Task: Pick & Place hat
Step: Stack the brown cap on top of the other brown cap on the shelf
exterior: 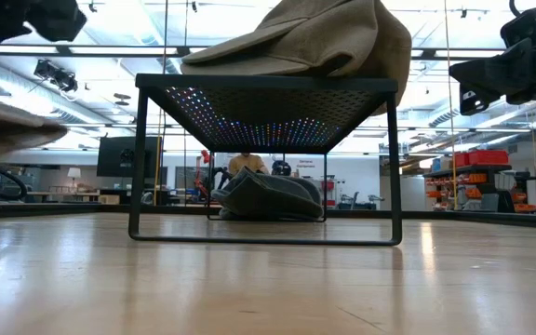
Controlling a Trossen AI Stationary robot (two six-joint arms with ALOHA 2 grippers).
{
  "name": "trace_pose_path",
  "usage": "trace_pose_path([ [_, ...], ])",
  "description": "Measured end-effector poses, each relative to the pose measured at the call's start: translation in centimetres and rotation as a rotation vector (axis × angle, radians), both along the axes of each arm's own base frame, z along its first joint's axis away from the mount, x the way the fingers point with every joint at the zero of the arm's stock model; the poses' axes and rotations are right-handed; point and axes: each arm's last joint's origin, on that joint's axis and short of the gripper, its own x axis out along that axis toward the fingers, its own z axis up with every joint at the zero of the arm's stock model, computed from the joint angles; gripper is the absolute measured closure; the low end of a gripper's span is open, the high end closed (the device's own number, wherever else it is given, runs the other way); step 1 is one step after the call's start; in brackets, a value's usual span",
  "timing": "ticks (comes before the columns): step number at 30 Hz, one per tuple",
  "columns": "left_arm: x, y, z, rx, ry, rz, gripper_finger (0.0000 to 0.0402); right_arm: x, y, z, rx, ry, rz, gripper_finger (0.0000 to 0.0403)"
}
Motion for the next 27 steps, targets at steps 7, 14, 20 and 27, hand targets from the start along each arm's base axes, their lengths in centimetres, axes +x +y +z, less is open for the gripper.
trace_pose_path([
  [7,0.09,0.64,0.72,-0.001,0.034,-0.185,0.0401,0.00,0.00,0.00,0.000,0.000,0.000,0.0396],
  [14,0.08,0.65,0.73,-0.022,0.046,-0.399,0.0401,0.00,0.00,0.00,0.000,0.000,0.000,0.0396],
  [20,-0.02,0.81,0.75,-0.034,0.071,-0.561,0.0401,0.00,0.00,0.00,0.000,0.000,0.000,0.0396],
  [27,-0.32,1.00,0.80,-0.033,0.115,-0.709,0.0401,0.00,0.00,0.00,0.000,0.000,0.000,0.0396],
])
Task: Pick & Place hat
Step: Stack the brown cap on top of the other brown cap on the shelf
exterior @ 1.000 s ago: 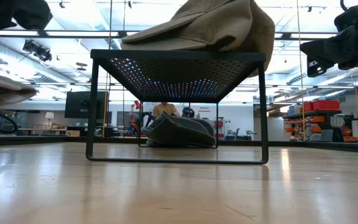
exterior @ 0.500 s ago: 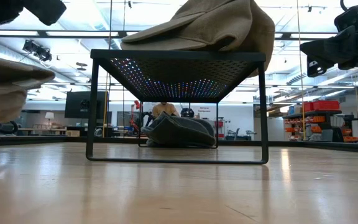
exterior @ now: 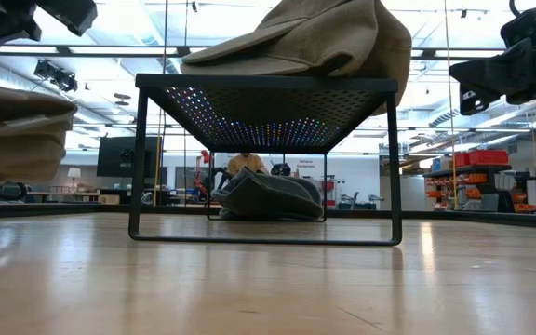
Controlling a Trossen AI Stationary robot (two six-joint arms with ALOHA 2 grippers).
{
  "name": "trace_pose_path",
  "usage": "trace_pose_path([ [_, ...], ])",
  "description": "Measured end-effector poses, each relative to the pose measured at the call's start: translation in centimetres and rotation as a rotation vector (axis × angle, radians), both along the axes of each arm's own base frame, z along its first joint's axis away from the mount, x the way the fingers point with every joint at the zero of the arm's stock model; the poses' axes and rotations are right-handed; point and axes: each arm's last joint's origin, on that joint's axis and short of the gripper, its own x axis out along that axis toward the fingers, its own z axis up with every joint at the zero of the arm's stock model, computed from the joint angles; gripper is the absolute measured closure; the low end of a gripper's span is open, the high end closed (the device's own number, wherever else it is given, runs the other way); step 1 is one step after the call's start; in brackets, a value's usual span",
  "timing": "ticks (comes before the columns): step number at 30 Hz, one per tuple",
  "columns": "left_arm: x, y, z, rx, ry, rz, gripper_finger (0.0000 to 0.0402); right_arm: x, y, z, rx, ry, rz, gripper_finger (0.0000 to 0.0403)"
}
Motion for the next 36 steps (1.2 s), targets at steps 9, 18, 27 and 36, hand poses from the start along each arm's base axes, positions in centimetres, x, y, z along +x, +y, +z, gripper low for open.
trace_pose_path([
  [9,-0.3,-0.4,0.0,0.017,0.000,-0.244,0.0401,0.0,0.0,0.0,0.000,0.000,0.000,0.0396],
  [18,-0.4,-1.6,-0.1,0.005,-0.021,-0.596,0.0401,0.0,0.0,0.0,0.000,0.000,0.000,0.0396],
  [27,-0.3,-3.6,-1.2,-0.032,-0.001,-0.919,0.0401,0.0,0.0,0.0,0.000,0.000,0.000,0.0396],
  [36,0.9,-5.0,-2.4,-0.015,-0.060,-1.037,0.0402,0.0,0.0,0.0,0.000,0.000,0.000,0.0396],
])
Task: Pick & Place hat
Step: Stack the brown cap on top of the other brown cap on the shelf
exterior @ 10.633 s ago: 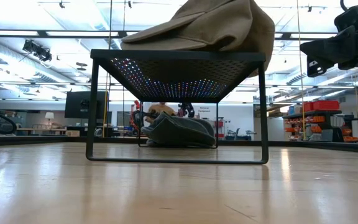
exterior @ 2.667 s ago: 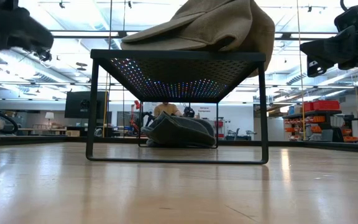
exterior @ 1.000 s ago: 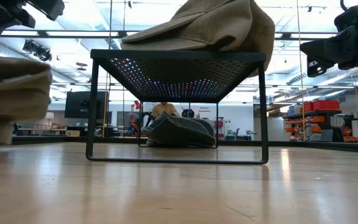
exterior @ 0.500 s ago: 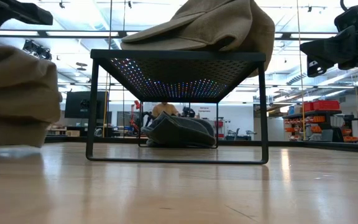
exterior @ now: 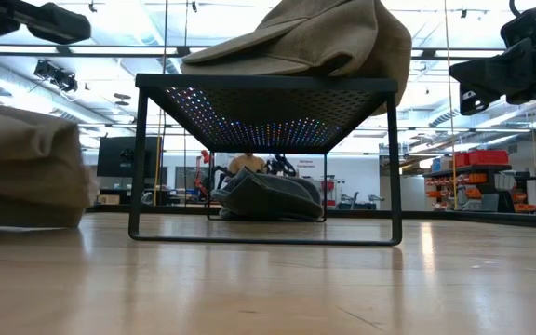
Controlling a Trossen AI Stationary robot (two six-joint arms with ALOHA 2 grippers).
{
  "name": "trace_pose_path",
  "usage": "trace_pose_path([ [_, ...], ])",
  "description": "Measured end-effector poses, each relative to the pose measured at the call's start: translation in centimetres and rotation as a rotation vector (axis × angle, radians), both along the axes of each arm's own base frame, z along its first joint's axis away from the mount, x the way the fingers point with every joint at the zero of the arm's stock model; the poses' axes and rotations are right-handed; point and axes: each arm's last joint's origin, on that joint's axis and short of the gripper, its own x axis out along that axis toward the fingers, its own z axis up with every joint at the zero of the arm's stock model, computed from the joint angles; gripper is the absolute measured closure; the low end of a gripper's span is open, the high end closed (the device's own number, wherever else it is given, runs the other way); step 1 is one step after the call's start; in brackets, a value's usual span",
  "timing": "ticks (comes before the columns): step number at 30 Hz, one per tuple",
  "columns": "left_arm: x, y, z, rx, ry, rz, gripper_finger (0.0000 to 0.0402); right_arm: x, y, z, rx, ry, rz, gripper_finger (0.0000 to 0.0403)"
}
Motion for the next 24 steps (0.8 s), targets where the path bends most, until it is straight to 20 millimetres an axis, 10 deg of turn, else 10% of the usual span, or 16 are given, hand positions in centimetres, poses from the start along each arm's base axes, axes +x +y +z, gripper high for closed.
trace_pose_path([
  [24,0.93,-0.57,-0.48,0.019,-0.080,-0.095,0.0388,0.00,0.00,0.00,0.000,0.000,0.000,0.0396],
])
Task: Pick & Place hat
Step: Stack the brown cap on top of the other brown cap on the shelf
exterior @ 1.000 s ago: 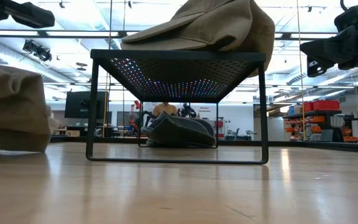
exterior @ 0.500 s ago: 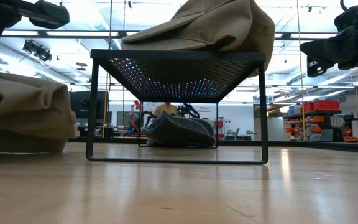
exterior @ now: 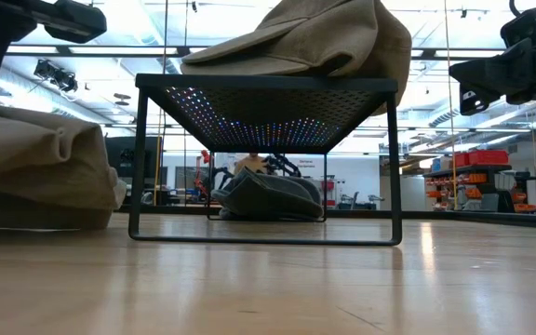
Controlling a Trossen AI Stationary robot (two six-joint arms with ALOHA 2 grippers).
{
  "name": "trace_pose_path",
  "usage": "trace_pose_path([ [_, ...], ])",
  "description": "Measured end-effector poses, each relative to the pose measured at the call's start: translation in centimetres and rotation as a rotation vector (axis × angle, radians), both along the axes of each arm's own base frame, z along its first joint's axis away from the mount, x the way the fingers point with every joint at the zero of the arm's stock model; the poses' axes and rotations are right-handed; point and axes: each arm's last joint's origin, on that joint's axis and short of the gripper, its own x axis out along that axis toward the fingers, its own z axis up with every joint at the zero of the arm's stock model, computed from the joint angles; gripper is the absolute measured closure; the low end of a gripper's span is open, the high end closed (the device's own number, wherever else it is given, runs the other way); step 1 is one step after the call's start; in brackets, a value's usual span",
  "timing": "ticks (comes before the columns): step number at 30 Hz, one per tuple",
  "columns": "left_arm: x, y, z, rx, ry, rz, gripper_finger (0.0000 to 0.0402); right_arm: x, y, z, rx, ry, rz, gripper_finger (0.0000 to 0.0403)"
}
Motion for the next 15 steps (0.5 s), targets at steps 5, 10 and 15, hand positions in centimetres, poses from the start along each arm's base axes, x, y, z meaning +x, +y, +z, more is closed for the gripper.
trace_pose_path([
  [5,0.00,0.00,0.00,0.000,0.000,0.000,0.0366,0.00,0.00,0.00,0.000,0.000,0.000,0.0396],
  [10,0.00,0.00,0.00,-0.002,-0.002,0.012,0.0335,0.00,0.00,0.00,0.000,0.000,0.000,0.0396],
  [15,0.18,0.26,0.00,-0.015,-0.007,0.092,0.0284,0.00,0.00,0.00,0.000,0.000,0.000,0.0396],
])
